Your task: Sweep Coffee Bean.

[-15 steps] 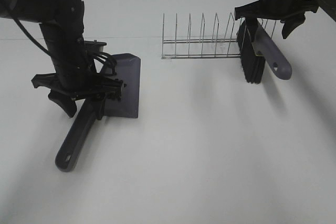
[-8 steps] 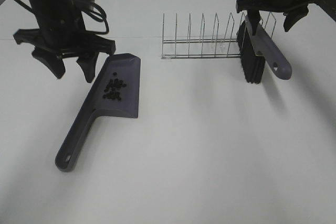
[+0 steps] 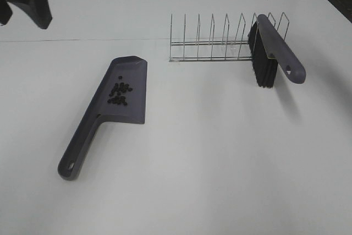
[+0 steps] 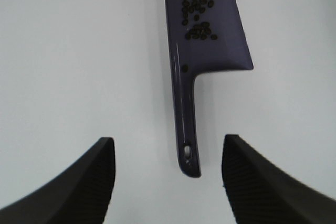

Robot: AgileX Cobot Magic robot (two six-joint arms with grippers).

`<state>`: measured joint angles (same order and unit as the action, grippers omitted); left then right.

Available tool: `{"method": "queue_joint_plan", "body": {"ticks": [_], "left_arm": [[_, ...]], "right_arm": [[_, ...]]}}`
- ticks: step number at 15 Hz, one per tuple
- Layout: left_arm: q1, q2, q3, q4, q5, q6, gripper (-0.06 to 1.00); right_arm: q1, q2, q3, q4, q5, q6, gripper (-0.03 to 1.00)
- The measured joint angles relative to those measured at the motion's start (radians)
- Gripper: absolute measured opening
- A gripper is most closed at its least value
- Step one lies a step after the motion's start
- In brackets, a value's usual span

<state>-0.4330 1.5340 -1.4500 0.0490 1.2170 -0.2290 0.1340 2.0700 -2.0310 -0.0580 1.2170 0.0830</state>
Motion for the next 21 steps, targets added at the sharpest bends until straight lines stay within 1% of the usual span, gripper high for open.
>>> {"method": "queue_joint_plan", "body": {"ticks": [1,2,3,4,5,7,9,10,11,12,16,19,21], "left_arm": [[0.000,-0.065,0.062,0.000,0.000,0.001,0.56],[0.000,-0.104,0.096,0.002,0.000,0.001,0.56],[0.000,-0.211,0.203,0.004,0.001,0.001,0.56],[0.000,-0.248,0.232,0.004,0.001,0.001,0.56],[0.000,-0.314,0.298,0.004,0.001,0.001,0.56],[0.000,-0.452,0.441,0.004,0.002,0.001,0.56],[0.000,-0.603,0.578,0.000,-0.018,0.001,0.56],[0.000,-0.675,0.636,-0.001,-0.041,0.001,0.56],[0.000,-0.715,0.666,-0.001,-0.051,0.003,0.56],[0.000,-0.871,0.758,-0.001,-0.062,0.047,0.56],[0.000,-1.119,0.861,-0.011,-0.093,0.150,0.56],[0.000,-1.240,0.938,-0.104,-0.133,0.229,0.56],[0.000,-1.262,0.943,-0.150,-0.157,0.276,0.56]], "right_arm": [[0.000,-0.056,0.071,0.001,0.000,-0.006,0.70],[0.000,-0.087,0.101,0.001,0.000,-0.007,0.70],[0.000,-0.176,0.229,0.003,-0.001,-0.008,0.70],[0.000,-0.209,0.275,0.004,-0.001,-0.008,0.70],[0.000,-0.271,0.362,0.007,-0.001,-0.009,0.70],[0.000,-0.406,0.559,0.020,-0.001,-0.014,0.70],[0.000,-0.547,0.757,0.058,0.000,-0.027,0.70],[0.000,-0.623,0.843,0.071,0.000,-0.044,0.70],[0.000,-0.662,0.889,0.080,0.000,-0.047,0.70],[0.000,-0.804,1.048,0.110,0.000,-0.053,0.70],[0.000,-1.111,1.298,0.138,-0.011,-0.061,0.70],[0.000,-1.379,1.433,0.142,-0.024,-0.061,0.70],[0.000,-1.577,1.481,0.142,-0.031,-0.068,0.70]]}}
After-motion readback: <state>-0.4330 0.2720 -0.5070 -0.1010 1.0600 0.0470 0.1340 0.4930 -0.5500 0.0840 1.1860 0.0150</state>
